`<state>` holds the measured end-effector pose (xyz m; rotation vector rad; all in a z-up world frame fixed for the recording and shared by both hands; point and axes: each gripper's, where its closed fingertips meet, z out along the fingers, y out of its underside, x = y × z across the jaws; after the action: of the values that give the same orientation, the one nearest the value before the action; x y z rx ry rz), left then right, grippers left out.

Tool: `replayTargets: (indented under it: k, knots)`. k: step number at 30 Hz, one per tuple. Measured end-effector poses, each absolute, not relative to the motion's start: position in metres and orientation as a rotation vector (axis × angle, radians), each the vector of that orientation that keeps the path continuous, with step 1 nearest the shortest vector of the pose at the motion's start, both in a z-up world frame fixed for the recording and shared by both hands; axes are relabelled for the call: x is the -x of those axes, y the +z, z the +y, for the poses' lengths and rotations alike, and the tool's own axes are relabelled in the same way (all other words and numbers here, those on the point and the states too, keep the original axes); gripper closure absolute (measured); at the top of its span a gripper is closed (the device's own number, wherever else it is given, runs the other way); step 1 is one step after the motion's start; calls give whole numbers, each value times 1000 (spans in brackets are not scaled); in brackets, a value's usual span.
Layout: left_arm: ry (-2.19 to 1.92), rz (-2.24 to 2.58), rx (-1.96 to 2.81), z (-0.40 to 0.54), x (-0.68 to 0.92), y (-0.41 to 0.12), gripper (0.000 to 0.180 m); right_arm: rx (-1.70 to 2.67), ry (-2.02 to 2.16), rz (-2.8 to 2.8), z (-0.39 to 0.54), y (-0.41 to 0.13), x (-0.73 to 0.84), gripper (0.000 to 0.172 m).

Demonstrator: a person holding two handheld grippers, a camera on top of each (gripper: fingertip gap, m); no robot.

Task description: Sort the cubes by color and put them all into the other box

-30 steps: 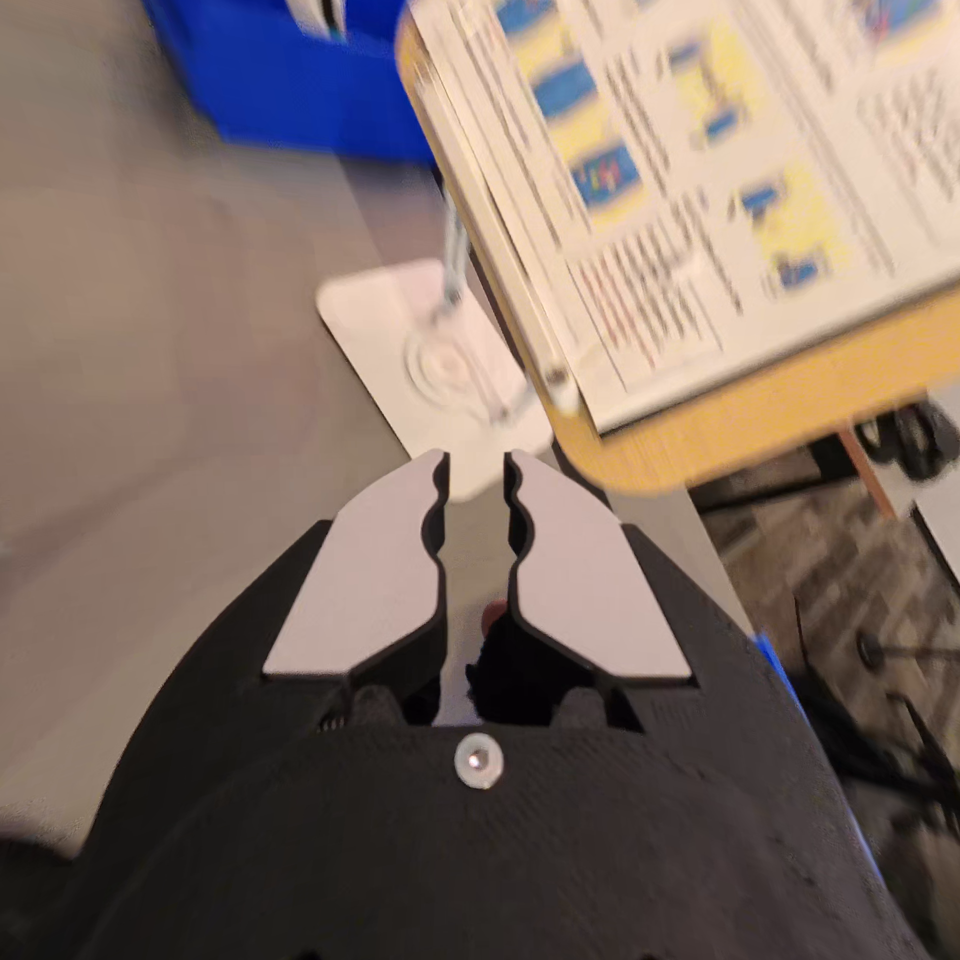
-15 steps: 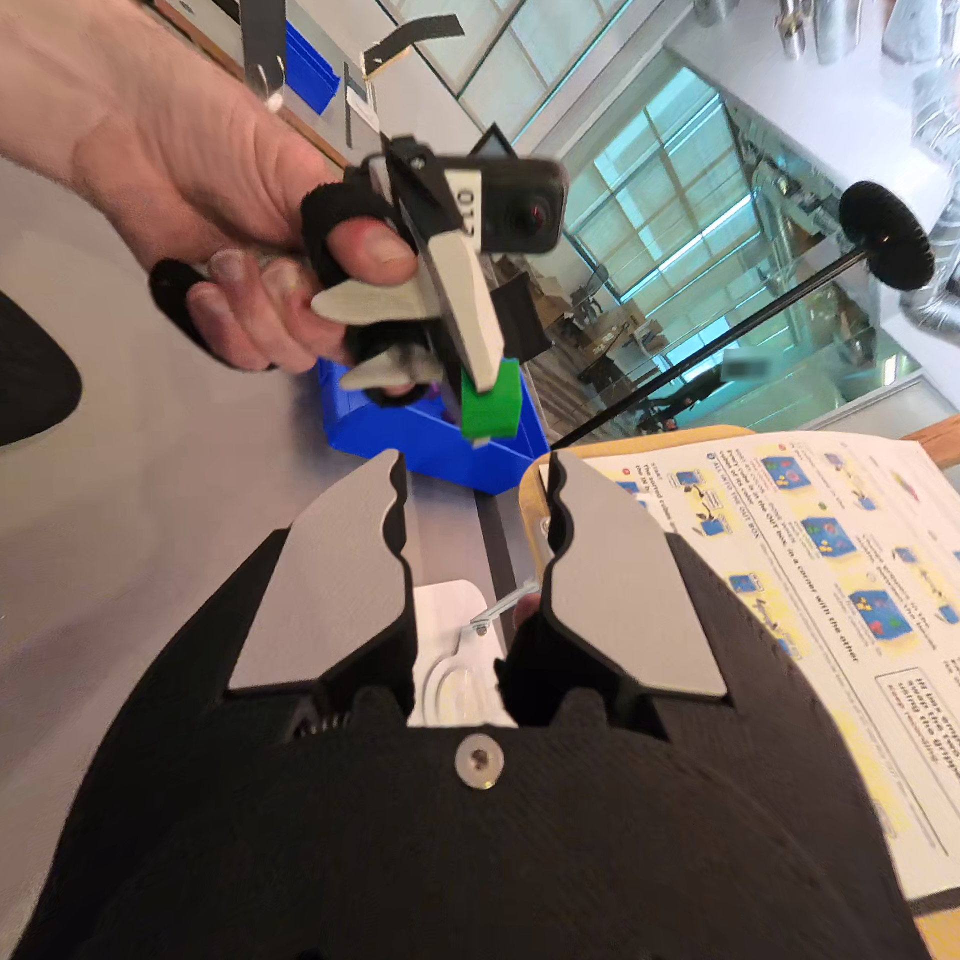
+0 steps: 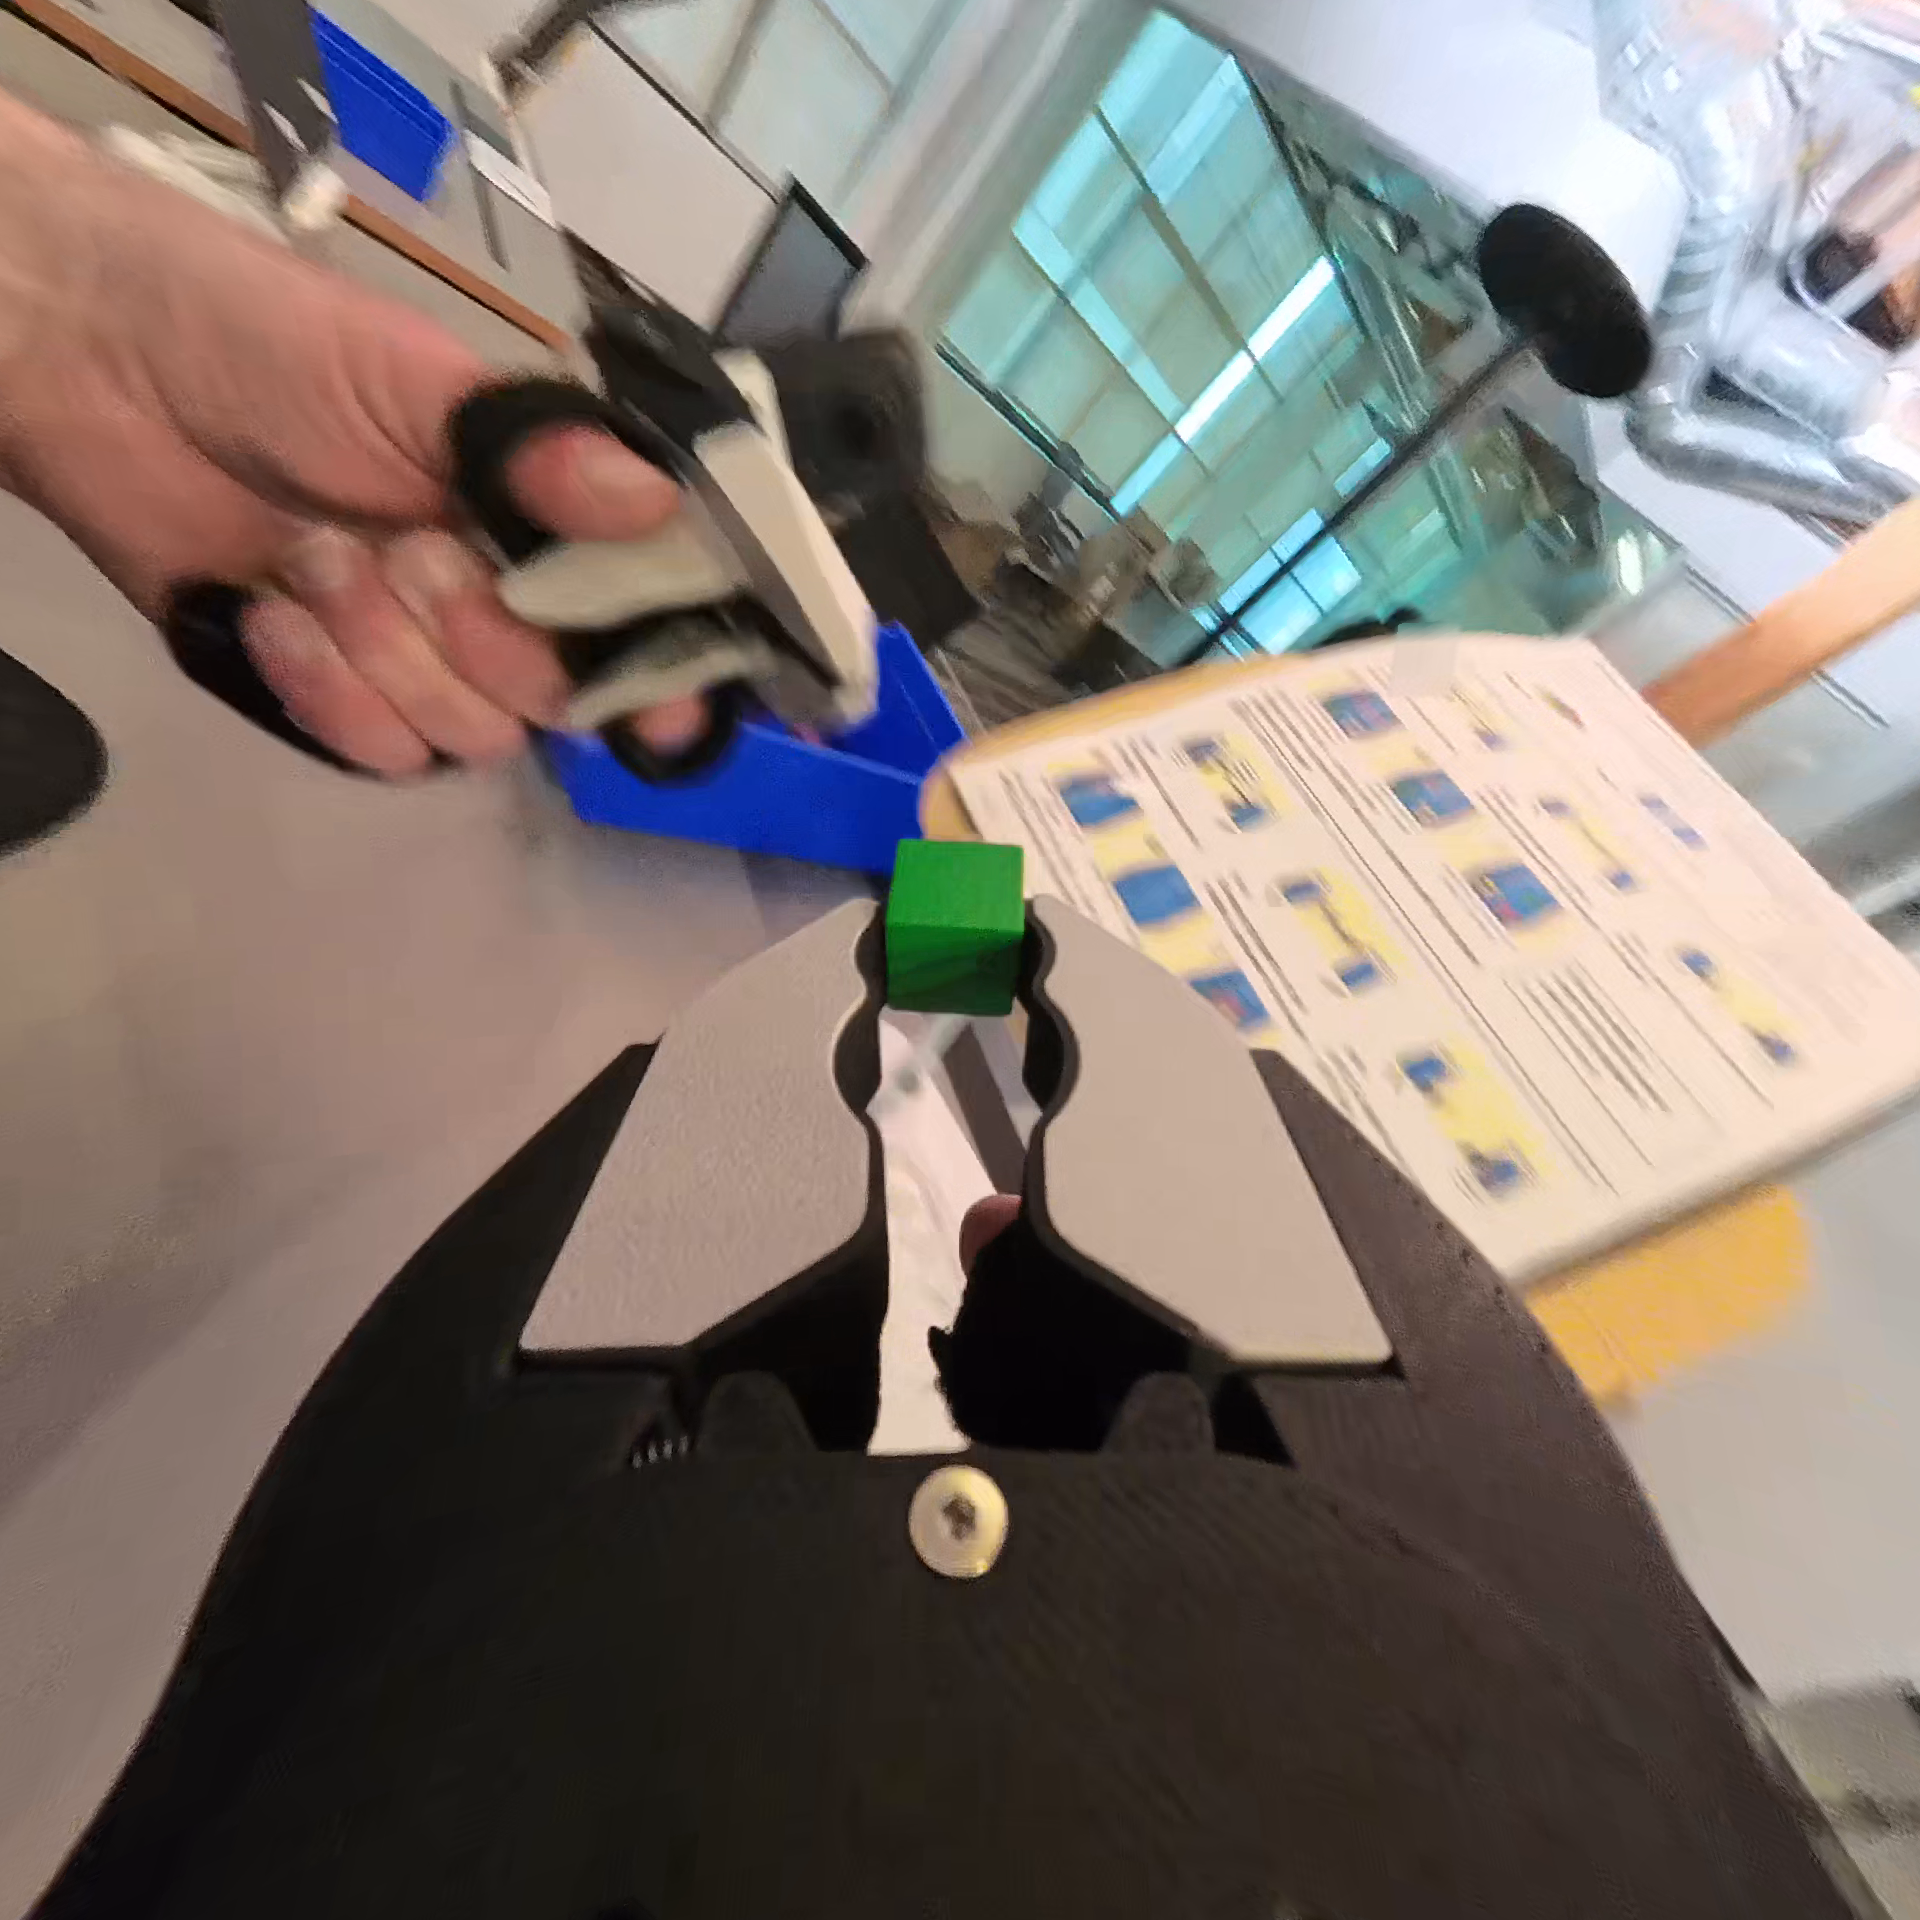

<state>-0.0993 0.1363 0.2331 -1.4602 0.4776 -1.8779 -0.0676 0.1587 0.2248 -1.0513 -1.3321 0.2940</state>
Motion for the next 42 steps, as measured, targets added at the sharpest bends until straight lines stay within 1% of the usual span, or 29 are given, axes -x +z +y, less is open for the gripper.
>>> replayTargets:
  k: [2,4,8,11,14,17,19,23,25,26,27,28,31,34,38,42]
  knots:
    - [-1791,515,1510,138,102,230,180,1174,176,-1282,194,223,19,148]
    - [-1758,533,1548,139,103,226,180,1373,46,-1233,239,207,-48,148]
    - [-1759,553,1593,135,100,219,180,1752,-196,-1096,306,162,-198,149]
    - [-1761,561,1617,133,95,213,180,2029,-191,-1082,321,107,-267,148]
    - [-1775,563,1635,132,89,208,180,2256,-130,-1133,320,49,-293,148]
    - [-1745,588,1677,131,84,202,180,2406,-71,-1183,315,8,-297,148]
    - [-1743,582,1683,132,84,201,180,2452,-113,-1211,318,-7,-298,148]
    - [-1730,568,1711,135,84,196,180,2568,37,-1232,316,-15,-285,148]
    - [-1730,570,1717,135,84,195,180,2560,-45,-1238,326,-18,-289,148]
    - [-1727,573,1723,134,84,194,180,2569,33,-1253,322,-19,-282,145]
    - [-1723,573,1727,134,84,193,180,2570,82,-1246,321,-18,-278,138]
    - [-1722,572,1730,134,85,193,180,2566,64,-1214,324,-15,-281,134]
    - [-1712,566,1745,134,89,190,180,2549,98,-1125,326,-2,-285,129]
    - [-1657,538,1766,138,104,187,180,2499,85,-1057,325,22,-290,132]
    - [-1401,490,1868,159,154,178,180,2357,131,-1050,312,56,-269,141]
    - [-963,380,1990,199,243,171,161,2270,92,-1054,295,77,-254,147]
